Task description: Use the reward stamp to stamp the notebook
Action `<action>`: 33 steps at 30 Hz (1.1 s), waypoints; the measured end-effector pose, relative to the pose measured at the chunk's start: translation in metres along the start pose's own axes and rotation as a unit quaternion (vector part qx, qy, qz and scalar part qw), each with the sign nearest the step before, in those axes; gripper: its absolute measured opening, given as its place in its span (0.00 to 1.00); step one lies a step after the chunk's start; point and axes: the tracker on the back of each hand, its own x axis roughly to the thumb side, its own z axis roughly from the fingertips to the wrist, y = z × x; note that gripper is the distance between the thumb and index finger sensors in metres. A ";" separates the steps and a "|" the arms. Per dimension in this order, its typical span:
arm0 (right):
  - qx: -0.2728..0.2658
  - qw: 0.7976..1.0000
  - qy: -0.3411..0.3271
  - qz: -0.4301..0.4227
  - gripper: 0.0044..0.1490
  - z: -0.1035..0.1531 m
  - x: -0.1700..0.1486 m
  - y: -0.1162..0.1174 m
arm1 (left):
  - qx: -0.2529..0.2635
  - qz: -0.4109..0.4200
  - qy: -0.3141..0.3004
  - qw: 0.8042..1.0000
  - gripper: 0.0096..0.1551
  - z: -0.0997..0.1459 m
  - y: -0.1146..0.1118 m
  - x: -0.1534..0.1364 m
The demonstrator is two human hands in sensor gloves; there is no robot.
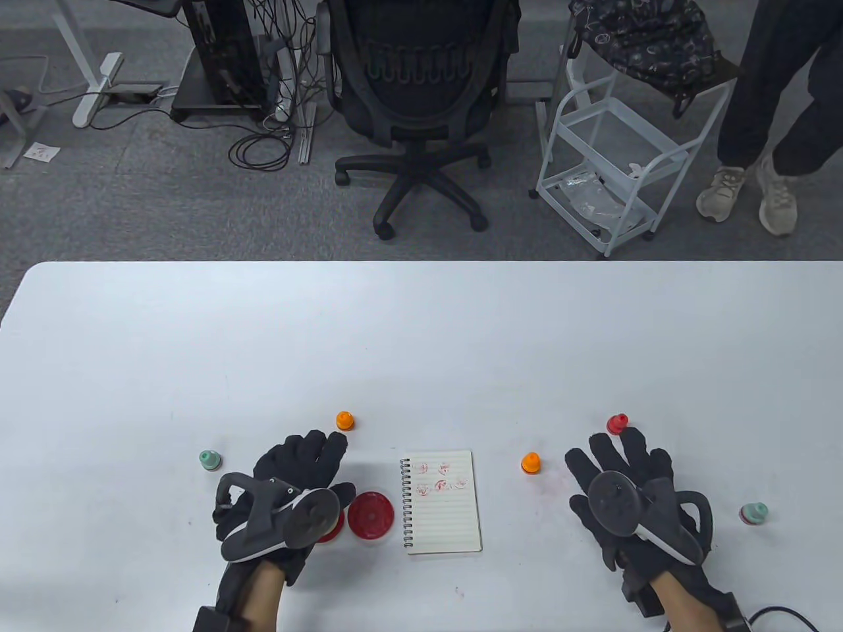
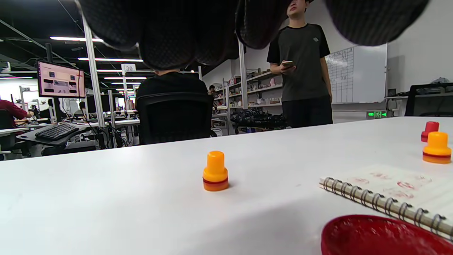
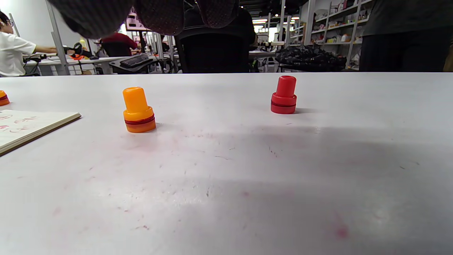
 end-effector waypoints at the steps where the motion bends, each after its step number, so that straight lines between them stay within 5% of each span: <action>1: 0.002 1.000 0.002 0.003 0.42 0.000 0.000 0.000 | 0.007 0.002 0.003 1.000 0.43 0.001 0.003 -0.004; 13: -0.003 1.000 0.013 0.001 0.42 0.001 -0.002 -0.002 | 0.024 0.066 0.089 0.994 0.44 0.007 0.027 -0.094; 24: 0.003 1.000 0.016 -0.002 0.42 0.000 -0.003 -0.002 | -0.098 0.072 0.194 0.974 0.45 0.022 -0.034 -0.164; 33: 0.014 1.000 0.020 0.000 0.42 0.001 -0.002 -0.001 | -0.140 0.022 0.207 0.968 0.41 0.023 -0.065 -0.169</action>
